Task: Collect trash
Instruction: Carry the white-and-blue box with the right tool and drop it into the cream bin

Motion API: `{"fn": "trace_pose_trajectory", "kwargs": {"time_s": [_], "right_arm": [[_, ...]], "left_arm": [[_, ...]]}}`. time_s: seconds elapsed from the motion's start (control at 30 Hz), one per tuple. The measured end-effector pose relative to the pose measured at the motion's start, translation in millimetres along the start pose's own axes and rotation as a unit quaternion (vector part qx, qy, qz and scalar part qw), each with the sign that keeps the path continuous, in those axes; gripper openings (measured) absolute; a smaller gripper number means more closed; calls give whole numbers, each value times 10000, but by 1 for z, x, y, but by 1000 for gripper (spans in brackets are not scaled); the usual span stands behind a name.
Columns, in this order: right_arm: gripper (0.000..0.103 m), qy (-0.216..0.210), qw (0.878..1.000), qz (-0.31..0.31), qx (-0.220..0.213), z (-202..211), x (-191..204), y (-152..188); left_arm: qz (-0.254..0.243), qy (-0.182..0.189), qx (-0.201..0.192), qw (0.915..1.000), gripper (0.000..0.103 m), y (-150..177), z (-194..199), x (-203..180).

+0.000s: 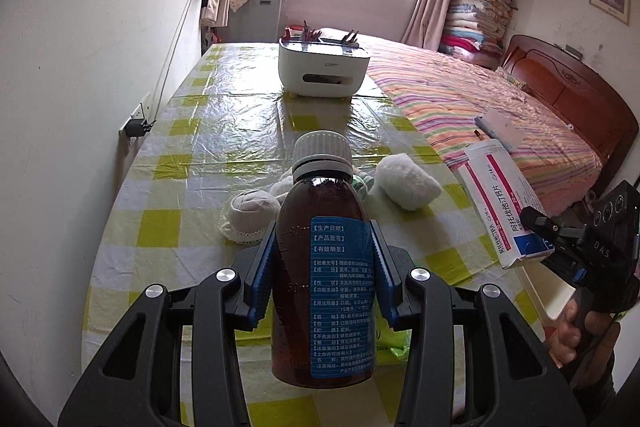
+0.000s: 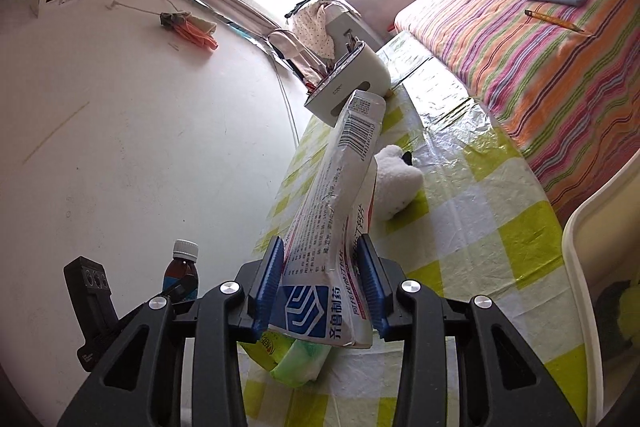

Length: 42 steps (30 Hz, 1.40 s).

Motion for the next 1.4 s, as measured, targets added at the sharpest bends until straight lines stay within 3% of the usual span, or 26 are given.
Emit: {"fn": "trace_pose_trajectory", "kwargs": {"time_s": [0.5,0.67,1.13,1.4], "right_arm": [[37,1014,9906,610,-692,49,-12,6],[37,1181,9876,588,-848,63,-21,8],[37,2054,9579,846,-1820,120,-30,18],[37,2575,9423,724,-2014,134,-56,13]], "left_arm": [[-612,211,-204,9977,42,13,4,-62],[-845,346,-247,9955,42,23,4,-88],[-1186,857,-421,9883,42,61,1,-155],[-1248,1160,-312,9849,42,73,-9,-187]]}}
Point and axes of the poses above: each gripper's, at about its wrist camera, not at the fingertips, and z roughly against the way its jaws point, x to its left, y to its underside, the point moved 1 cm from there along -z, roughly the way its jaws point, and after that the axes turned 3 degrees about x, right-handed, at the moved point
